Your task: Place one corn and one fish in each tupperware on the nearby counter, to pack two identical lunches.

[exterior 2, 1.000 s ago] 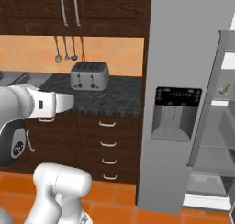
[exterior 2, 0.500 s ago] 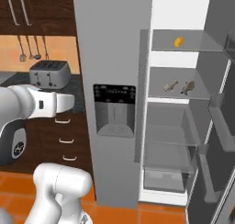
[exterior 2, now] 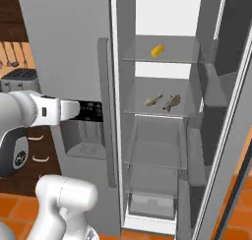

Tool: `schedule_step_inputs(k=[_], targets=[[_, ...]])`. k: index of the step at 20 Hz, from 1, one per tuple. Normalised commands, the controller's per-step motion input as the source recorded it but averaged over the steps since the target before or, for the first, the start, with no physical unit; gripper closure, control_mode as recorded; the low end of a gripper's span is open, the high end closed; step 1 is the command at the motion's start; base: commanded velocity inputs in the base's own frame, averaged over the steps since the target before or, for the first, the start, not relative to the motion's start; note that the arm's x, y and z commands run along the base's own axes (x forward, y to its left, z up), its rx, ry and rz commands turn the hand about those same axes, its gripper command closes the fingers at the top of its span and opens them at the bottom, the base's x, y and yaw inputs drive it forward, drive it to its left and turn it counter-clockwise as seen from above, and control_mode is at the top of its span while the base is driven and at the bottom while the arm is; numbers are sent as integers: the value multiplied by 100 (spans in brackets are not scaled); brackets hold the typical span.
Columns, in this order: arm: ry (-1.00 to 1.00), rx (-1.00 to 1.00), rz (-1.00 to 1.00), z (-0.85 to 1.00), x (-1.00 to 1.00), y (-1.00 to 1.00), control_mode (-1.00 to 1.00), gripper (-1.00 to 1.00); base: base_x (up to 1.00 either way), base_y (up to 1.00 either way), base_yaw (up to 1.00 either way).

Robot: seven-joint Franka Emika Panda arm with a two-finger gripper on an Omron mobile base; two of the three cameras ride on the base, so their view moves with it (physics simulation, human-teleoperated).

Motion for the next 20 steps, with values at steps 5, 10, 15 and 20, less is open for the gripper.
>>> schedule_step_inputs(k=[5,10,15,20], targets=[[0,0,0,0,0,0,100,-100,17,-59,0],[0,0,0,0,0,0,100,-100,61,-10,0],[0,0,0,0,0,0,100,-100,19,-56,-3],[0,0,0,0,0,0,100,-100,58,-2,-5]])
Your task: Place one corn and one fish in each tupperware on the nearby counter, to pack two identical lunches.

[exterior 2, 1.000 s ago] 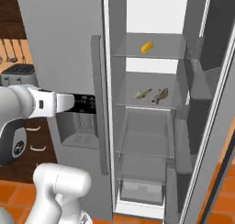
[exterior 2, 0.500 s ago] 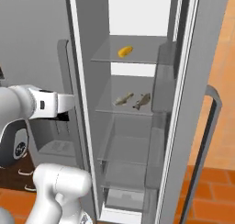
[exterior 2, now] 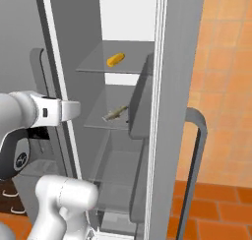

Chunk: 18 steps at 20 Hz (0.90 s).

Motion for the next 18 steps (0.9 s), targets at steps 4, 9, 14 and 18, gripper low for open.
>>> schedule_step_inputs(k=[4,9,14,18], targets=[[0,0,0,0,0,0,100,-100,58,-30,0],[7,0,0,-5,11,-7,-100,-100,33,-26,0],[60,0,-3,-51,55,-37,-100,-100,0,0,0],[40,13,-14,-100,66,-61,-100,-100,0,0,0]])
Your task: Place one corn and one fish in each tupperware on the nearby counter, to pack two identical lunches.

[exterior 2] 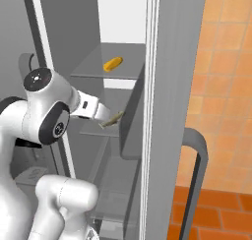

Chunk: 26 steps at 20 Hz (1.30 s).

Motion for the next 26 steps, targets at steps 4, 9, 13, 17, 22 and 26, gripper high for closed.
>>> schedule_step_inputs(k=[4,9,13,17,22,26], targets=[[25,22,0,-89,52,-50,-100,-100,0,0,0],[0,8,0,-65,36,-16,-100,-100,0,0,0],[17,-1,-13,-3,38,8,-100,-100,0,0,0],[6,-1,-13,-27,41,2,-100,-100,0,0,0],[0,0,-8,-34,38,-8,-100,-100,0,0,0],[-1,0,-1,-34,53,-5,-100,-100,0,0,0]])
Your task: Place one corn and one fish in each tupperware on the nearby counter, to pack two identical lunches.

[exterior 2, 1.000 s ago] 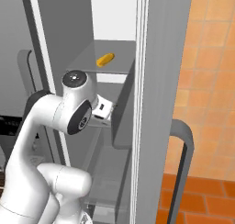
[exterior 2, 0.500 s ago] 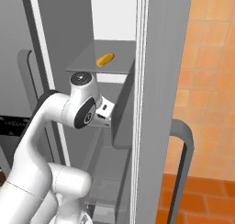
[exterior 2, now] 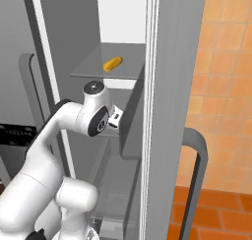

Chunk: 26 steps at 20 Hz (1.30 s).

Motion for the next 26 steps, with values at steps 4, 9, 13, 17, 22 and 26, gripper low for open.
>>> schedule_step_inputs(k=[4,9,13,17,22,26], targets=[[4,0,0,-39,68,-18,-100,-100,0,0,0],[3,0,0,-40,62,-32,-100,-100,0,0,0],[0,0,0,-24,66,-11,-100,-100,0,0,0],[0,0,0,-23,60,-8,-100,-100,0,0,0],[0,1,6,-36,53,-25,-100,-100,0,0,0],[1,0,3,-36,58,-16,-100,-100,0,0,0]])
